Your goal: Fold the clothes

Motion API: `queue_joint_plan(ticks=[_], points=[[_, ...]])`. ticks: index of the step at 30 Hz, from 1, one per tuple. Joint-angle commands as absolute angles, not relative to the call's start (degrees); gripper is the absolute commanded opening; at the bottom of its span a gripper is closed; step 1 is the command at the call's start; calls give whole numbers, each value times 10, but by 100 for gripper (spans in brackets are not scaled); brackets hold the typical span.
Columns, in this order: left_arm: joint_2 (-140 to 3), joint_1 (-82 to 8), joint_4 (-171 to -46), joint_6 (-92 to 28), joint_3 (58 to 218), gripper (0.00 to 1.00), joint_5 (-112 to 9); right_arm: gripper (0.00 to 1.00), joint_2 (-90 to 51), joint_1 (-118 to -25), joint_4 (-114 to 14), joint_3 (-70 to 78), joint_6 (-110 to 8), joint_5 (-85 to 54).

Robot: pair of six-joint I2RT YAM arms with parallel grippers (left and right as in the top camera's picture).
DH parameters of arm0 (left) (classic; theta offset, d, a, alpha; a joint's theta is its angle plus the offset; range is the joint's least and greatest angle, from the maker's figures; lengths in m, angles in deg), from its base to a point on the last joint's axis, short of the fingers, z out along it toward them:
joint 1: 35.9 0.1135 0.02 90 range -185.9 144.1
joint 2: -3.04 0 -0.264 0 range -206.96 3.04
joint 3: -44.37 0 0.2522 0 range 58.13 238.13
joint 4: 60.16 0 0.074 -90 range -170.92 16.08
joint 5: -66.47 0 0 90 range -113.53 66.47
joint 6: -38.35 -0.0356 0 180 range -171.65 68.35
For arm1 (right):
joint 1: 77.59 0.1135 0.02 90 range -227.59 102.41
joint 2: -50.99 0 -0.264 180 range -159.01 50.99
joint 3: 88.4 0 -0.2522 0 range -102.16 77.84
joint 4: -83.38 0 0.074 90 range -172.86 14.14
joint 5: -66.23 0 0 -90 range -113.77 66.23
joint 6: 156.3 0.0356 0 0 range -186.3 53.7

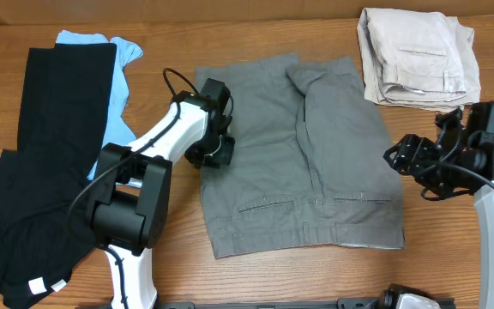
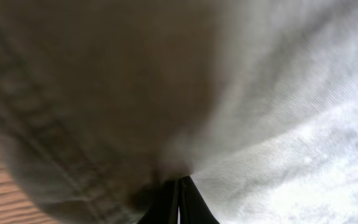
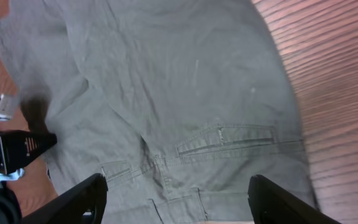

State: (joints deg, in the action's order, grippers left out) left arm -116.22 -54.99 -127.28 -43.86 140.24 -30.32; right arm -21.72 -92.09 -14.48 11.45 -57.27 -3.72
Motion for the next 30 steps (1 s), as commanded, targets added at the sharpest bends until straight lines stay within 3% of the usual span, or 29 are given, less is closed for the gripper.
queue_joint_plan(ticks=[1, 22, 23, 24, 25, 27, 30], points=[[-1167, -517, -1247, -426, 1383, 4, -245, 76, -213, -902, -161, 143, -539, -45], [-1167, -404, -1099, -485, 1383, 4, -229, 77, -214, -884, -181, 194, -512, -44], [-1167, -398, -1107, -485, 1393, 9, -230, 77, -214, -884, -182, 194, -512, -44], [-1167, -392, -1124, -485, 1409, 25, -233, 77, -214, -884, -184, 194, -512, -44], [-1167, -389, -1146, -485, 1428, 47, -235, 77, -213, -884, -185, 193, -512, -44], [-1166, -384, -1245, -485, 1512, 79, -236, 77, -210, -884, -185, 186, -505, -39], [-1166, -385, -1364, -484, 1619, 82, -249, 77, -190, -884, -178, 172, -496, -38]])
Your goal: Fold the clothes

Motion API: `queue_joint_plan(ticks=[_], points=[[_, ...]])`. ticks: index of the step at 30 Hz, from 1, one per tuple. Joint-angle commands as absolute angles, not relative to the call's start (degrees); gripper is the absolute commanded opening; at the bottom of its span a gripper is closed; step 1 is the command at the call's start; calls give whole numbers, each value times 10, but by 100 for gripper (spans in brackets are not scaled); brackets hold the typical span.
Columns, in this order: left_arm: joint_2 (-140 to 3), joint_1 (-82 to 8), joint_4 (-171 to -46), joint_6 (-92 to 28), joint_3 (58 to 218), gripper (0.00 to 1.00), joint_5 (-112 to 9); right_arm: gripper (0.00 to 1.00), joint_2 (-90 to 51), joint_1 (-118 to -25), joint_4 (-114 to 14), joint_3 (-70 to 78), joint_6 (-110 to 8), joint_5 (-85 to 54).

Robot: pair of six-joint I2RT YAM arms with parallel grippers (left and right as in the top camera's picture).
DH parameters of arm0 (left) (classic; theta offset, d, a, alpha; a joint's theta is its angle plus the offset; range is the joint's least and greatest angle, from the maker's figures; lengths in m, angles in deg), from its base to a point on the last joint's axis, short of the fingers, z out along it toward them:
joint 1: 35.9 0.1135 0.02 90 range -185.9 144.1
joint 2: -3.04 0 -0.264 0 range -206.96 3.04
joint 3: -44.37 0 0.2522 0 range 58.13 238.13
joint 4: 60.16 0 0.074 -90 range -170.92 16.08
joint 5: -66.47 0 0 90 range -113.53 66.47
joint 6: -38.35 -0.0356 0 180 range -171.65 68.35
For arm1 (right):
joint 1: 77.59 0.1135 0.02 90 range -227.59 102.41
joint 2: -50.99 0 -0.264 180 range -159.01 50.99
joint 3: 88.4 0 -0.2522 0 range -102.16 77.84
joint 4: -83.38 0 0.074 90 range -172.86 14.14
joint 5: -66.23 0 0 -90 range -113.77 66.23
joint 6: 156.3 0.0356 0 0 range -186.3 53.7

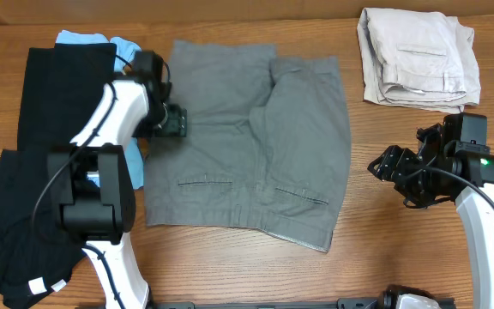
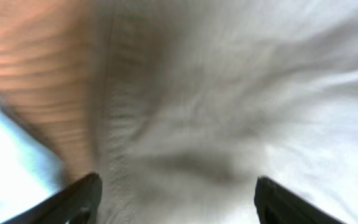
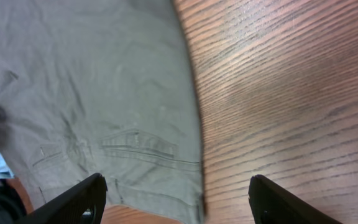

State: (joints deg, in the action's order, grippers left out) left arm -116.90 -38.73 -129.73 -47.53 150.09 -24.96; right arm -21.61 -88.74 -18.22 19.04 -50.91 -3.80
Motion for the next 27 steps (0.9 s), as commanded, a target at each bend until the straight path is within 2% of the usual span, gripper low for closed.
queue_joint_plan(ticks=[1, 7, 14, 21, 27], points=[[-1165, -386, -1406, -484, 1661, 82, -260, 77, -179, -884, -173, 167, -495, -38], [-1150, -391, -1582, -482, 1826, 81, -294, 77, -87, -884, -113, 159, -481, -58], [-1100, -408, -1703, -482, 1847, 79, -292, 80, 2, -884, -13, 161, -466, -90], [-1017, -427, -1689, -462, 1723, 78, -281, 80, 13, -873, -8, 205, -462, -62], [-936, -426, -1574, -426, 1508, 78, -278, 80, -7, -798, -90, 295, -403, -38]])
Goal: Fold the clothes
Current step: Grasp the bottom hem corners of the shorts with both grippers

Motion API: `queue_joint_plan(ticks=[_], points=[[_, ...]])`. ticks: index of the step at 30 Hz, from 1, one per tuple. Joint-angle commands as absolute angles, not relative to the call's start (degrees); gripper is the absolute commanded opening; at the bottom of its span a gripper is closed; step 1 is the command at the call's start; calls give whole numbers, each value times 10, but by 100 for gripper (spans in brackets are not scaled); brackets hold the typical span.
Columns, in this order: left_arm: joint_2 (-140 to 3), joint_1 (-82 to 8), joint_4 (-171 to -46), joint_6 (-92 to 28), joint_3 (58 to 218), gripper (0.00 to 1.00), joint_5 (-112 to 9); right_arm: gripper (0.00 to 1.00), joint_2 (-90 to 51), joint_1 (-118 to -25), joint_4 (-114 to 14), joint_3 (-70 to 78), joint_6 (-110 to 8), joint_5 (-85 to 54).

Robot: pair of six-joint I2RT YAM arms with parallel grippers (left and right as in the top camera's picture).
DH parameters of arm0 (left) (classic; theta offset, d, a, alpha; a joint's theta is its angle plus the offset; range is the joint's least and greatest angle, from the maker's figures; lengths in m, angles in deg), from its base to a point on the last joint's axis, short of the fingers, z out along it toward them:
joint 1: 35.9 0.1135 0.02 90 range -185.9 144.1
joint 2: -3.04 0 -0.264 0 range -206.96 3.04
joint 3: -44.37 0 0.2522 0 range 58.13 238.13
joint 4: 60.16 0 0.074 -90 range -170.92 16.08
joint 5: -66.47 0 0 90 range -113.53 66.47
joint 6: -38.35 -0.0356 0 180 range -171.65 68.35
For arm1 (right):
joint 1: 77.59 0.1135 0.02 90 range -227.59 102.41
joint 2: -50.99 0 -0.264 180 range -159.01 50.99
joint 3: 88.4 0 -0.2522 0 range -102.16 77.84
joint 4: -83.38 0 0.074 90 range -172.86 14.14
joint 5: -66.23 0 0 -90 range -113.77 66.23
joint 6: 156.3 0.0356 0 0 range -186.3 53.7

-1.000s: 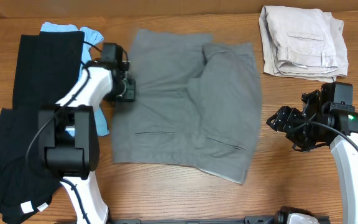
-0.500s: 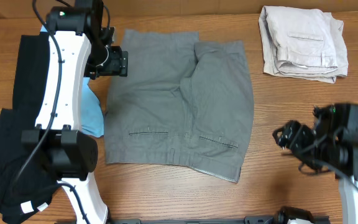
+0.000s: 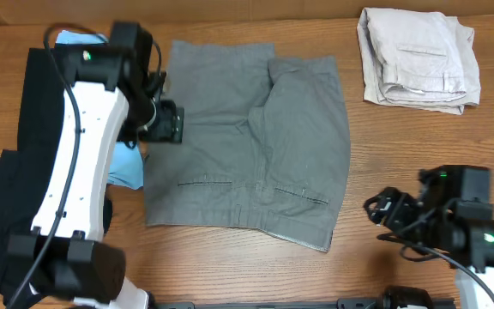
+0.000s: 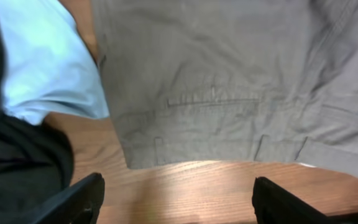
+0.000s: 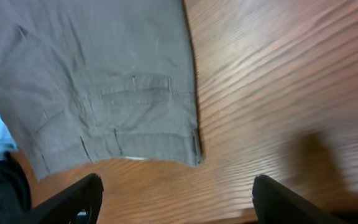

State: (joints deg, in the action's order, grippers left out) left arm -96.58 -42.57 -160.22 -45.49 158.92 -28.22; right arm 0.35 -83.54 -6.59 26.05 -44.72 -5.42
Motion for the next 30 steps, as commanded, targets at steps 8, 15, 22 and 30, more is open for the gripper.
queue_joint_plan(ticks=[8, 15, 22, 30], points=[[-895, -425, -1423, -407, 1306, 83, -230, 82, -102, -634, -220, 365, -282, -95], [-895, -368, -1346, -409, 1209, 88, -202, 82, -262, -506, -308, 373, -190, -170], [-895, -318, -1338, -414, 1208, 91, -203, 79, -373, -481, -361, 373, -151, -198], [-895, -318, -1329, -427, 1202, 84, -203, 20, -397, -481, -381, 374, -150, -203]])
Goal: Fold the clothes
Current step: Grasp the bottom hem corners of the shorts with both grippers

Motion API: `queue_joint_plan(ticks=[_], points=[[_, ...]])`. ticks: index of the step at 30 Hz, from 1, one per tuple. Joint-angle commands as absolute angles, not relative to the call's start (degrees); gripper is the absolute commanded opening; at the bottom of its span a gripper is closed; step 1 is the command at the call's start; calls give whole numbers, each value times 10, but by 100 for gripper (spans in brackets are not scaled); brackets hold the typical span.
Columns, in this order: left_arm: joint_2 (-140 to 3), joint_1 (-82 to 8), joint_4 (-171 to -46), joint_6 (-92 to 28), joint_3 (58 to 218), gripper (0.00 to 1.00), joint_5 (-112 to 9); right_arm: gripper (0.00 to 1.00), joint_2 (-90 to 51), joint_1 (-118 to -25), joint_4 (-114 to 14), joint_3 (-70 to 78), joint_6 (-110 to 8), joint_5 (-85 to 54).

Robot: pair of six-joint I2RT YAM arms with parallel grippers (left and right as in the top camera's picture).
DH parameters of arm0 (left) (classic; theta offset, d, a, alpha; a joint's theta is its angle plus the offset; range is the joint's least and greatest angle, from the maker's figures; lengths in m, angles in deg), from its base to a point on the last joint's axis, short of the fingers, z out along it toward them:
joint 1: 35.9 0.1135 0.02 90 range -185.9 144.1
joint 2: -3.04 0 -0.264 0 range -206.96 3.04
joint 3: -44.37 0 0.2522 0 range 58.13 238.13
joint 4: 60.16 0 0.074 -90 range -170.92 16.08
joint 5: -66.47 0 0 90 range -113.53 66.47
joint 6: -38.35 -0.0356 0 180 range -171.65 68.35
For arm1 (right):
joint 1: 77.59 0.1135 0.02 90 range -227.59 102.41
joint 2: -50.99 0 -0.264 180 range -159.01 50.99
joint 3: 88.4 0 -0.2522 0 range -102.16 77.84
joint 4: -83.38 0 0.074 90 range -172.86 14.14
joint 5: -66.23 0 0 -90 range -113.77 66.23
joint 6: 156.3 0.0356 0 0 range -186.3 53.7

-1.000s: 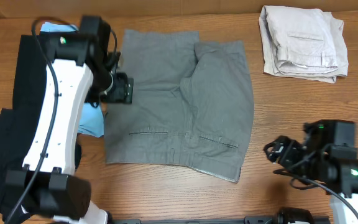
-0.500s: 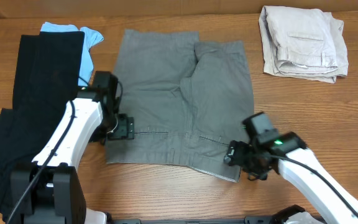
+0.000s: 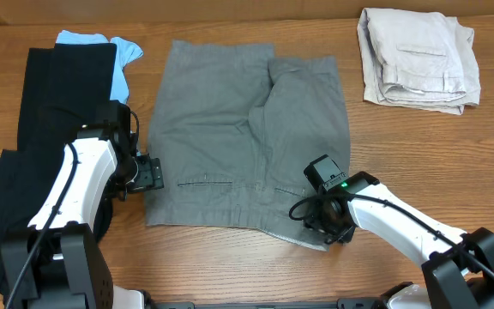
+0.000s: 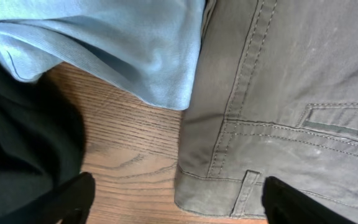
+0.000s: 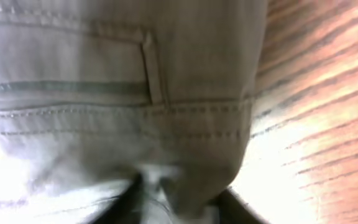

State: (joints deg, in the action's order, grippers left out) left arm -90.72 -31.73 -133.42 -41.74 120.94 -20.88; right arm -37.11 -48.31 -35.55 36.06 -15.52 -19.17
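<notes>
The grey shorts (image 3: 247, 146) lie spread flat mid-table, waistband toward the near edge. My left gripper (image 3: 148, 174) hovers over the waistband's left corner. In the left wrist view the left gripper (image 4: 178, 205) is open, fingers wide apart, with that corner of the shorts (image 4: 278, 93) between and below them. My right gripper (image 3: 320, 227) is down at the waistband's right corner. In the right wrist view the right gripper (image 5: 182, 202) has its fingers drawn in on a bunched fold of the shorts (image 5: 104, 62).
Folded beige trousers (image 3: 417, 56) sit at the far right. A black garment (image 3: 45, 146) and a light blue one (image 3: 118, 60) lie at the left, the blue cloth (image 4: 104, 43) touching the shorts' left edge beside the black cloth (image 4: 23, 137).
My left gripper moved from the shorts' left edge toward me to the waistband's left corner, still open. My right gripper came in from the bare table and shut on the right corner.
First my left gripper was shut on the shorts' left edge, with the shorts lying further right. Then the shorts lay further left and the gripper was open. Both grippers then stood open off the cloth. Now each is at a waistband corner.
</notes>
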Motion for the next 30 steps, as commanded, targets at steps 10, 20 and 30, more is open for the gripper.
queue_joint_plan(ticks=[10, 20, 30], points=[[-895, -318, -1302, -444, 1174, 88, -201, 4, -397, -481, -394, 374, -169, -212], [-895, -318, -1271, -441, 1161, 92, -225, 4, -397, -481, -402, 374, -184, -212], [-895, -318, -1192, -446, 1090, 80, -315, 4, -397, -481, -401, 374, -184, -212]])
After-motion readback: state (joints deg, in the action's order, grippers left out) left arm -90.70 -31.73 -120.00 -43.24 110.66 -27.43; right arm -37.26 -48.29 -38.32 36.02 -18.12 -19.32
